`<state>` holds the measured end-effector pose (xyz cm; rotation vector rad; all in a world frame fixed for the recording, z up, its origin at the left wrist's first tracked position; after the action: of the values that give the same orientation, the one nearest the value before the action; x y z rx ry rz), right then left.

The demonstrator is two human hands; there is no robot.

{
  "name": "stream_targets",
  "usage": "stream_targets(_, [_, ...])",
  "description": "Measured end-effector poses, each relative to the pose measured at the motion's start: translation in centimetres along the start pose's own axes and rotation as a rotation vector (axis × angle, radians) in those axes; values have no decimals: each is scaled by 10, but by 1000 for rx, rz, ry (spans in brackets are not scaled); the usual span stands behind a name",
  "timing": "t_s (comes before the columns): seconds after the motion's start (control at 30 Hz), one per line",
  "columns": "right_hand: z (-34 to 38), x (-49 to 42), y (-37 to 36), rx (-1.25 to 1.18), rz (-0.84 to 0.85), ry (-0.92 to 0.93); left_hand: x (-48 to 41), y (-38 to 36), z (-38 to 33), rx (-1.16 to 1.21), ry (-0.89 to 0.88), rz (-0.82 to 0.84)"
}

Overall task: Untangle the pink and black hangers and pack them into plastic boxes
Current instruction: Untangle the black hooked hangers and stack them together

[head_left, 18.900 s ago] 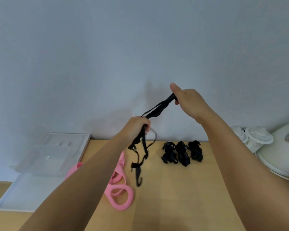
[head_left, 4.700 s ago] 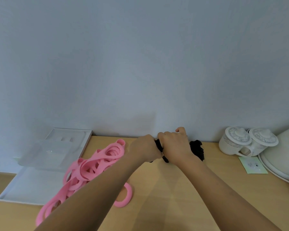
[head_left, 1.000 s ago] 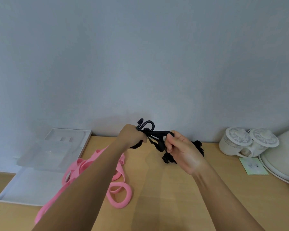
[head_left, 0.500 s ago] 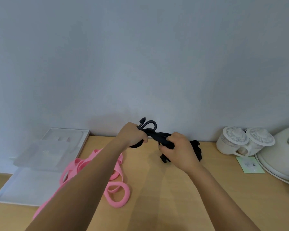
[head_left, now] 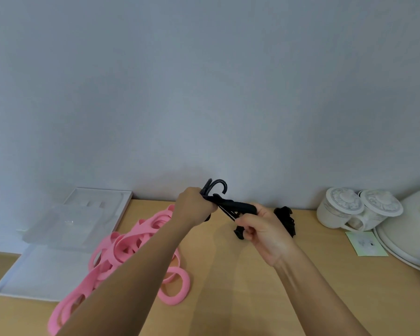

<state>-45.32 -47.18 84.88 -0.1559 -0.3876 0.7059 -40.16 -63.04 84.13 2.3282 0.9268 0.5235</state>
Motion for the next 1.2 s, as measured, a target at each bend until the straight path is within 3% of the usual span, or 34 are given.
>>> stream_targets(0.2, [-43,-12,22,-402,-195,-376,16,2,-14,200,32,156])
stream_targets(0.33, [-55,-25,31,-354,-212,-511,44,-4,-35,213,8,390])
stream_targets(0.47, [-41,-37,36,-100,-170,-552,69,-14,-47,37,-111,587])
stream_targets(0.6, [-12,-48,22,505,-185,-376,85,-26,-44,-165,-155,750])
stream_targets(0.77, [8,-60,-3,1088,-72,-168,82,-36,-40,-427,-240,786])
stream_targets(0.9, [23,-66,-24,1280,-105,41,65,-44,-35,-709,-295,678])
stream_targets(1.03, [32,-62,-38,1453,-112,264,47,-49,-29,-835,-270,554])
stream_targets(1.2, [35,-51,-47,1556,-125,349,34,-51,-22,-951,-260,348])
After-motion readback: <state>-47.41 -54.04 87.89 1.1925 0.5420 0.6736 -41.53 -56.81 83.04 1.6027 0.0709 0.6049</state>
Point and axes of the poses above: each hand's wrist, its own x-axis away from the middle knuckle, its own y-axis out of the back of the hand, z = x × y, the point moved 3 cm from there along -x, towards the middle knuckle, and after that the axes turned 2 degrees about -z, right-handed, at the moved point
